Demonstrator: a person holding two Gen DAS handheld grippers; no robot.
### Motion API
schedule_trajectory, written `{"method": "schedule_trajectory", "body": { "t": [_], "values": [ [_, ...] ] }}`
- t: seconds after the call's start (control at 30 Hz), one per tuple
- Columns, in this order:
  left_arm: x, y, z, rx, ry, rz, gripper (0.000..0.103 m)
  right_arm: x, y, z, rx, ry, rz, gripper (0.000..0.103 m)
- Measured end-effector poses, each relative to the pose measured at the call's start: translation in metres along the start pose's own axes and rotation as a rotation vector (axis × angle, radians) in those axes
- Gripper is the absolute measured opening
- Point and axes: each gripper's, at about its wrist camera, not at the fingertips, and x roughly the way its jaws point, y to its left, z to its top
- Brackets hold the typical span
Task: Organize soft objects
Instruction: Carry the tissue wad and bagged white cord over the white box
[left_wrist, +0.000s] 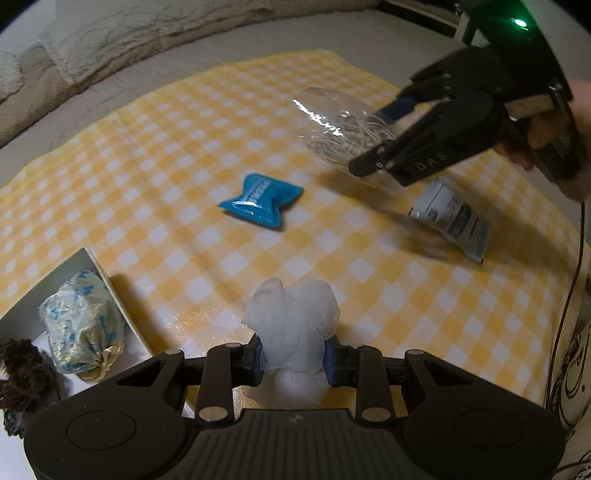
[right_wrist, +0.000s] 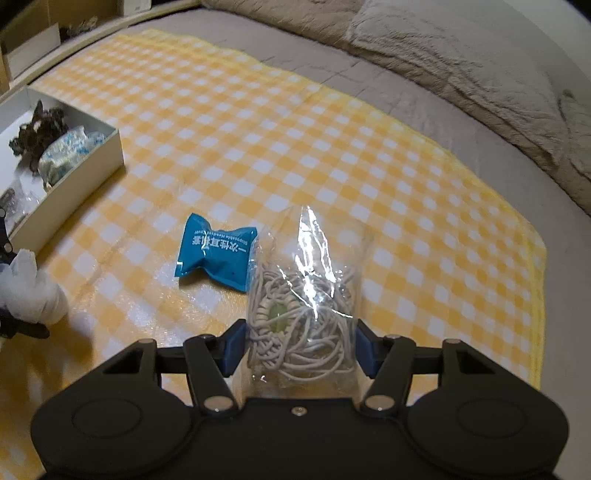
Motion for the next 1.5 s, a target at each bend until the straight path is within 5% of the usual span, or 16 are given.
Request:
{"method": "schedule_trajectory", "body": {
  "t": [0.7,0.93,1.5],
  "values": [
    [-0.074,0.021,-0.015,-0.184,-0.231,0.114,0.032,-0.085,0.01,-0.007,0.252,-0.173,-0.02,0.061],
    [-0.1,0.057,-0.042,-0.284,-0.269,0.173,0.032,-0.087,0.014,0.003,0.36,-0.194,-0.019,0.061],
    [-0.151,0.137,-0.129,-0.506,-0.283,0.299,0.032,-0.095,0.107,0.068,0.294,-0.286,0.147,0.061]
  ]
}}
